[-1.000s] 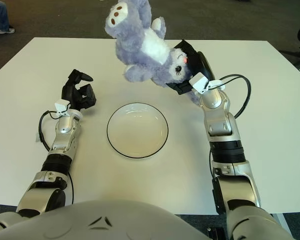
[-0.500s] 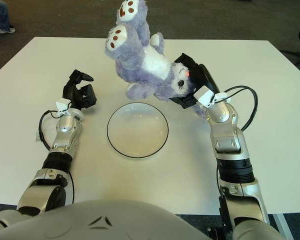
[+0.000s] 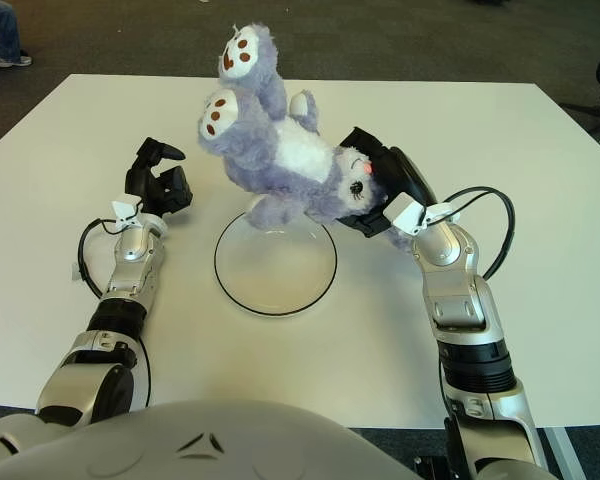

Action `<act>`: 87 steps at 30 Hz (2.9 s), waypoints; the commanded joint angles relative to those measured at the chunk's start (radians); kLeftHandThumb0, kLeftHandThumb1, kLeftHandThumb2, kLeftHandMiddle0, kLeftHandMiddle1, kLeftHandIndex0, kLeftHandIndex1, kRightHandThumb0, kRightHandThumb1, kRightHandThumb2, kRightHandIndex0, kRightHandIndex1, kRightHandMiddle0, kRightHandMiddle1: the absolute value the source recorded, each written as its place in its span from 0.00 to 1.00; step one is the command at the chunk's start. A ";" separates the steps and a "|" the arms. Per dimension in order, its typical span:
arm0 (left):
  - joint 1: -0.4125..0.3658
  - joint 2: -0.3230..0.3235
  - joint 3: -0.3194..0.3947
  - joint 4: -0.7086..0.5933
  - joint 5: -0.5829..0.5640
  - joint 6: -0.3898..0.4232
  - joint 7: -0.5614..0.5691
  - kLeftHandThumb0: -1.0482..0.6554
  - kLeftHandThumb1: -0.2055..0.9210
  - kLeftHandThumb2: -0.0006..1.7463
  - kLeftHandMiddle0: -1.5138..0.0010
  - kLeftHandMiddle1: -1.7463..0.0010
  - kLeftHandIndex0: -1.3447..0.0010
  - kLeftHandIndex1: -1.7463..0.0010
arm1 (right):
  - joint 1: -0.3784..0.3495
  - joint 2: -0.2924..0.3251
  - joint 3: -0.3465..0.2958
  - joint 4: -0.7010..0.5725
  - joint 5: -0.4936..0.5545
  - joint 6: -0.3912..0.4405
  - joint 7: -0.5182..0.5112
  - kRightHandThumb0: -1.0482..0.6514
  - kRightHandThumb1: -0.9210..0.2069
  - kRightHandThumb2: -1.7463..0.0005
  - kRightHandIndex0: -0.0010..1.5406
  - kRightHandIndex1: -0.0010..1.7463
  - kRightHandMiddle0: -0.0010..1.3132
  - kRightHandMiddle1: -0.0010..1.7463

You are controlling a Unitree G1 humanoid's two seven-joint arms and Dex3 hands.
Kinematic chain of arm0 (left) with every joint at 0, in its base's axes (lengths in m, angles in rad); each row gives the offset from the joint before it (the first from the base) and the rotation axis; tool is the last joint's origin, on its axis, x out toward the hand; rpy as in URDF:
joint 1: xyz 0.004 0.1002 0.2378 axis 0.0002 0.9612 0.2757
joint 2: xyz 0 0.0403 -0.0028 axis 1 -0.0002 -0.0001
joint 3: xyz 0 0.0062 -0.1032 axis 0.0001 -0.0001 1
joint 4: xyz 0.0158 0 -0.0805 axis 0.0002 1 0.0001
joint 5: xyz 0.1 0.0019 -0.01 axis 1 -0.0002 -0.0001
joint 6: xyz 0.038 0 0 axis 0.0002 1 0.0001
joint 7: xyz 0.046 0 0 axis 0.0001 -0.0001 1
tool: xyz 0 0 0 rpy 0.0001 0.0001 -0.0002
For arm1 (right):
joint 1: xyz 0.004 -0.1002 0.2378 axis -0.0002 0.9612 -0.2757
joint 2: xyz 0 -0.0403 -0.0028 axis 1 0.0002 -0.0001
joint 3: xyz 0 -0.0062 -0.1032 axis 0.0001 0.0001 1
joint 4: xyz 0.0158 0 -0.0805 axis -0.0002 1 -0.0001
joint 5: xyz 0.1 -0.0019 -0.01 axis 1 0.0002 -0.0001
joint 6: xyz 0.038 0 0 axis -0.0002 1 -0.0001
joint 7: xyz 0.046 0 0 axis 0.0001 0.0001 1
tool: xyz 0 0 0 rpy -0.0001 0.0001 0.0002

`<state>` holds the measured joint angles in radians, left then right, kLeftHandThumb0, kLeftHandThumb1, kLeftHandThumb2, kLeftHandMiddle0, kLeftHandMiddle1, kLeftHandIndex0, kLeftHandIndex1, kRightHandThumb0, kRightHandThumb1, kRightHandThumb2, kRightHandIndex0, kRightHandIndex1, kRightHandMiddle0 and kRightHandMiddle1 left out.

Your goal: Put the doll into the plate.

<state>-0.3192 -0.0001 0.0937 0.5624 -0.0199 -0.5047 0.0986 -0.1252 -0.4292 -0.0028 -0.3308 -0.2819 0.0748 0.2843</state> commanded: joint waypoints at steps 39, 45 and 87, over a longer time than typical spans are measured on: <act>0.080 -0.022 -0.011 0.076 0.025 -0.017 0.019 0.37 0.65 0.60 0.21 0.00 0.67 0.00 | 0.086 -0.071 0.032 -0.082 0.073 -0.111 0.181 0.62 0.77 0.15 0.56 0.77 0.56 1.00; 0.079 -0.022 -0.014 0.081 0.037 -0.023 0.029 0.37 0.65 0.60 0.21 0.00 0.66 0.00 | 0.080 -0.069 0.052 -0.065 0.063 -0.140 0.176 0.62 0.79 0.14 0.58 0.75 0.57 1.00; 0.105 -0.035 -0.026 0.054 0.054 -0.042 0.058 0.37 0.62 0.62 0.22 0.00 0.65 0.00 | -0.043 -0.005 0.170 0.156 -0.021 -0.294 0.112 0.62 0.78 0.14 0.56 0.75 0.58 1.00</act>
<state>-0.3187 -0.0103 0.0830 0.5533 0.0162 -0.5333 0.1529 -0.1429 -0.4438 0.1678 -0.1853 -0.2958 -0.2252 0.4161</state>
